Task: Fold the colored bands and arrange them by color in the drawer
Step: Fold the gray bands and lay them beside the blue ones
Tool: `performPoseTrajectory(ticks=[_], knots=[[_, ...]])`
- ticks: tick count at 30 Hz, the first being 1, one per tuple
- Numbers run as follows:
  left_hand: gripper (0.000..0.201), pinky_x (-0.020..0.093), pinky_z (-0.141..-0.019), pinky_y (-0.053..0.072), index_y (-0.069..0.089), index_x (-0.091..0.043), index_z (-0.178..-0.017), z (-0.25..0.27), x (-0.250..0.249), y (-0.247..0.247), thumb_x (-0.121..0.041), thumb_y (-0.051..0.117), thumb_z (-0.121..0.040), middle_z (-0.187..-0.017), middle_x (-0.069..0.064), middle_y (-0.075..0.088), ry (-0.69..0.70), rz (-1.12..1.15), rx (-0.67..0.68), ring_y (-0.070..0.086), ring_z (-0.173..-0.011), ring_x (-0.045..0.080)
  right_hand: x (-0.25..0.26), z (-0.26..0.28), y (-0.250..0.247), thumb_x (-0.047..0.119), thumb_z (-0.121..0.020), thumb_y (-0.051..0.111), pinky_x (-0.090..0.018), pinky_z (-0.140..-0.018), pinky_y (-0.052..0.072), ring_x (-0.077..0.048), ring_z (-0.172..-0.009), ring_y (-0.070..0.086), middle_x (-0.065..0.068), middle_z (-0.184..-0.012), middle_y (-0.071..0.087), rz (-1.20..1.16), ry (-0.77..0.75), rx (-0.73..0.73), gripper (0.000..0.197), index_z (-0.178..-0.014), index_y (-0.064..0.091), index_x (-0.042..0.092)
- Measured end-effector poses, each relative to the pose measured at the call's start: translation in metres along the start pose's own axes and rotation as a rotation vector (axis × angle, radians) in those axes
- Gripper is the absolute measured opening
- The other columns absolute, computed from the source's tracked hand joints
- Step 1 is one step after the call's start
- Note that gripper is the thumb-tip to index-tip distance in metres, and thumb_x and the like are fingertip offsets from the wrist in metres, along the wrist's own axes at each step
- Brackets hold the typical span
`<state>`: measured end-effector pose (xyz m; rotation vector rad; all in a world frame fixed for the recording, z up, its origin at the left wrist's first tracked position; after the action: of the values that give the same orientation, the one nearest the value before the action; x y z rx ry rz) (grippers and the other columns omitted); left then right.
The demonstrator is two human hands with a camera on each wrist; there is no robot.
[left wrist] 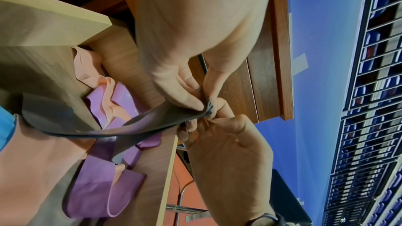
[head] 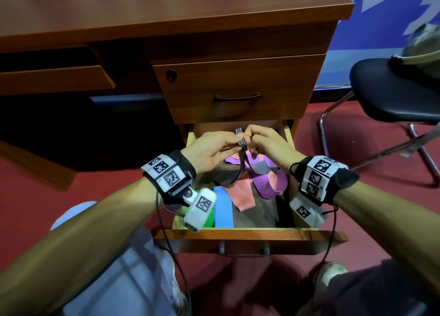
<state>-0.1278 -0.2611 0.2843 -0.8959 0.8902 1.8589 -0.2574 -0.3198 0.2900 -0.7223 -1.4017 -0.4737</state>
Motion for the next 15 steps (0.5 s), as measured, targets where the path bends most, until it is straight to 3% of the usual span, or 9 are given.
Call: performPoseTrajectory(ticks=[3,6,10,13,15], knots=[[0.009,0.023,-0.080,0.059,0.072,-0.001,-0.102,-0.0018,0.0014,0.0014,-0.004,0.067,-0.095,-0.098,0.010,0.074,0.008,0.006,0.028,0.071,-0.095,0.014,-0.0023,-0.0008,0.0016,0.006,-0.072,0.045,-0.025,-0.059,0.039,-0.009,-0.057,0.045,0.009,-0.061,0.051,-0.040,-0.017,-0.022,0.008,-0.079,0.048,0.009],[0.007,0.023,-0.079,0.060,0.071,0.000,-0.098,-0.0013,-0.0016,0.0031,-0.003,0.065,-0.096,-0.089,0.009,0.075,0.038,0.006,0.026,0.072,-0.086,0.013,-0.0052,-0.0031,0.0007,0.003,-0.074,0.053,-0.027,-0.060,0.041,-0.013,-0.062,0.047,-0.002,-0.074,0.048,-0.071,-0.038,-0.054,0.021,-0.085,0.042,0.017],[0.009,0.022,-0.078,0.058,0.075,-0.004,-0.098,-0.0009,-0.0030,0.0034,-0.011,0.071,-0.093,-0.092,0.007,0.077,0.070,-0.072,0.045,0.073,-0.083,0.010,-0.0051,-0.0034,0.0036,-0.006,-0.080,0.059,-0.040,-0.066,0.041,-0.022,-0.074,0.043,-0.010,-0.084,0.045,0.002,-0.101,-0.014,0.037,-0.096,0.036,0.018],[0.007,0.019,-0.068,0.056,0.073,-0.006,-0.093,-0.0005,-0.0024,0.0011,-0.012,0.076,-0.090,-0.090,0.009,0.074,0.103,-0.175,-0.011,0.070,-0.077,0.012,-0.0059,-0.0013,0.0073,-0.005,-0.080,0.065,-0.040,-0.069,0.043,-0.021,-0.075,0.044,-0.003,-0.084,0.047,0.062,-0.136,-0.005,0.048,-0.108,0.031,0.015],[0.011,0.022,-0.058,0.053,0.069,-0.007,-0.086,-0.0018,-0.0026,-0.0011,-0.012,0.079,-0.085,-0.082,0.010,0.071,0.141,-0.269,-0.086,0.065,-0.068,0.014,-0.0060,0.0000,0.0095,-0.009,-0.080,0.065,-0.038,-0.070,0.046,-0.020,-0.073,0.049,-0.007,-0.083,0.051,0.093,-0.146,-0.002,0.059,-0.119,0.028,0.013]])
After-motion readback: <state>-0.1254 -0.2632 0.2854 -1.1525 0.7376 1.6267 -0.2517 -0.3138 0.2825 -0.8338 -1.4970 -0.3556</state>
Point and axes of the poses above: each hand's wrist, its own z-axis away from the middle knuckle, its own y-axis out of the palm, x = y × z, the point moved 5 cm from there along -z, towards the middle knuckle
